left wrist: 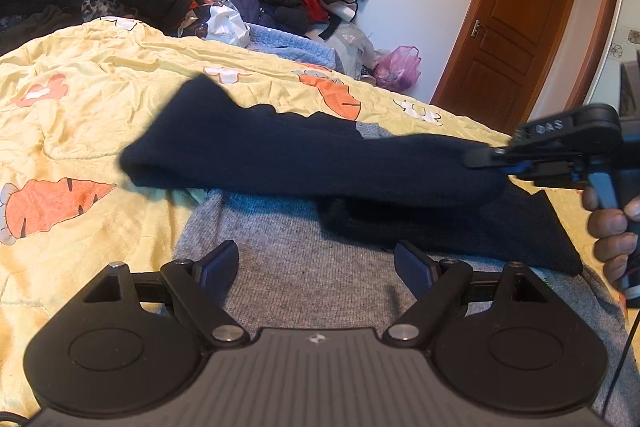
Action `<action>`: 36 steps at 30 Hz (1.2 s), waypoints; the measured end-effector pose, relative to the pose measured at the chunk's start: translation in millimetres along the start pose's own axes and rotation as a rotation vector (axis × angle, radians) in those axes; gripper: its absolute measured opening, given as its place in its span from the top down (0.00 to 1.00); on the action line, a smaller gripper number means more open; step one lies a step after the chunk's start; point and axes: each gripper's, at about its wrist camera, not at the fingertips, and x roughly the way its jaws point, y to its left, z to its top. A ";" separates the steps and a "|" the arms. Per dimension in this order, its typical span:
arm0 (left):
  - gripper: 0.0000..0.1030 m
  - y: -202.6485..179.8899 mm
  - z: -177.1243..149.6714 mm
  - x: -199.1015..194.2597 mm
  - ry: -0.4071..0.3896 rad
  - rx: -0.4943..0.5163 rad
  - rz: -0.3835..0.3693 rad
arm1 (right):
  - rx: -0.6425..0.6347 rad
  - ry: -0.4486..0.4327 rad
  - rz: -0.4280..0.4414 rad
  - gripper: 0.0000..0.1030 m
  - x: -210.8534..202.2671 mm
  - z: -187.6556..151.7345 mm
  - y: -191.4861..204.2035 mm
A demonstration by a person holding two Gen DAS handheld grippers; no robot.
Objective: Fold small clothes
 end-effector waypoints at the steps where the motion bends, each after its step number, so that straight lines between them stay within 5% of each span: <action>1: 0.17 -0.1 -0.1 0.1 0.000 0.000 0.001 | 0.007 -0.005 -0.015 0.82 -4.2 1.9 -8.2; 18: 0.17 -1.0 0.2 1.7 0.008 0.008 0.014 | 0.119 -0.038 -0.211 0.82 -52.5 -1.9 -119.7; 30: 0.17 -3.8 0.1 2.9 0.014 0.017 0.025 | 0.124 -0.030 -0.237 0.82 -46.1 -11.3 -134.2; 33: 0.17 -4.5 0.1 3.0 0.014 0.018 0.027 | 0.138 -0.044 -0.245 0.78 -50.0 -13.2 -134.6; 36: 0.17 -5.4 0.5 3.5 0.014 0.020 0.030 | 0.092 -0.159 -0.312 0.61 -71.5 -15.1 -117.9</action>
